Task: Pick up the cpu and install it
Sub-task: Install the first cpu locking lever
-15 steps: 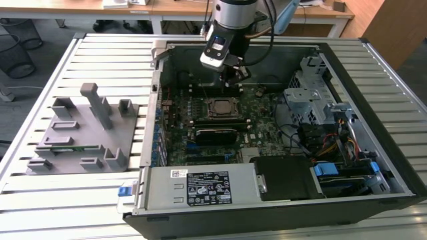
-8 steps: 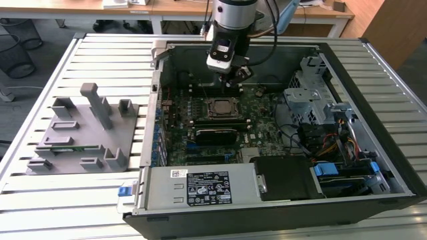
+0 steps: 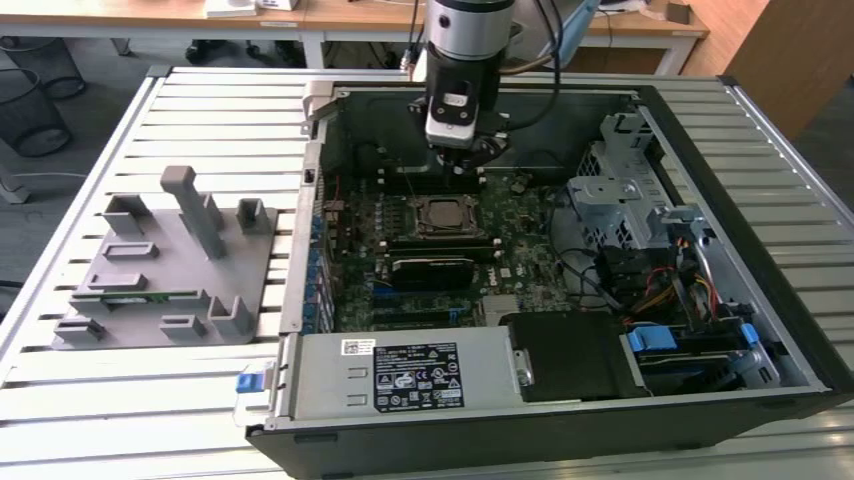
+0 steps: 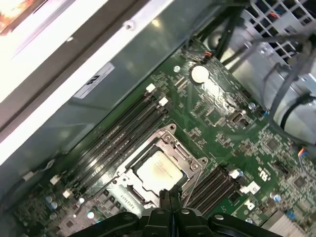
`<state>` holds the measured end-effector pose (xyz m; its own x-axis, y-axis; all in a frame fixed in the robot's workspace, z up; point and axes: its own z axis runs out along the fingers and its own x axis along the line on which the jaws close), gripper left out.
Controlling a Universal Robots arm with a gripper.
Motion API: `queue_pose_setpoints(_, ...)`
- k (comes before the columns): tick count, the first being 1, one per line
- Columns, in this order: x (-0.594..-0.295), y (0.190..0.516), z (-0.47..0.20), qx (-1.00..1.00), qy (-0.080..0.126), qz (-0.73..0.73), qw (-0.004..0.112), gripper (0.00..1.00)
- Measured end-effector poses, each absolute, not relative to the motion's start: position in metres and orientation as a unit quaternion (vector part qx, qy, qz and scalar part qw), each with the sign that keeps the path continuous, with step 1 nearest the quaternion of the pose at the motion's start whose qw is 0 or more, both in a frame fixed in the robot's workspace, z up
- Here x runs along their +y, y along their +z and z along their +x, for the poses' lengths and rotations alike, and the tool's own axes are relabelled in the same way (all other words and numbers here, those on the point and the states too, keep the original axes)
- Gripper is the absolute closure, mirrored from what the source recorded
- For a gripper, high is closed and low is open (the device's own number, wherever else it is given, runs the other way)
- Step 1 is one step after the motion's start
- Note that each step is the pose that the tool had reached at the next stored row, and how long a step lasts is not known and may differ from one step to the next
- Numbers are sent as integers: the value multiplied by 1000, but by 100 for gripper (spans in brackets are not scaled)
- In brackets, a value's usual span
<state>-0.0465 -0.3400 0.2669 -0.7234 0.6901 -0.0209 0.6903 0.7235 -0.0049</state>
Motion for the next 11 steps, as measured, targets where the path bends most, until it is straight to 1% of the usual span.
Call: queue_pose_setpoints(11,-340,266,-47,961,-6,277,10,89)
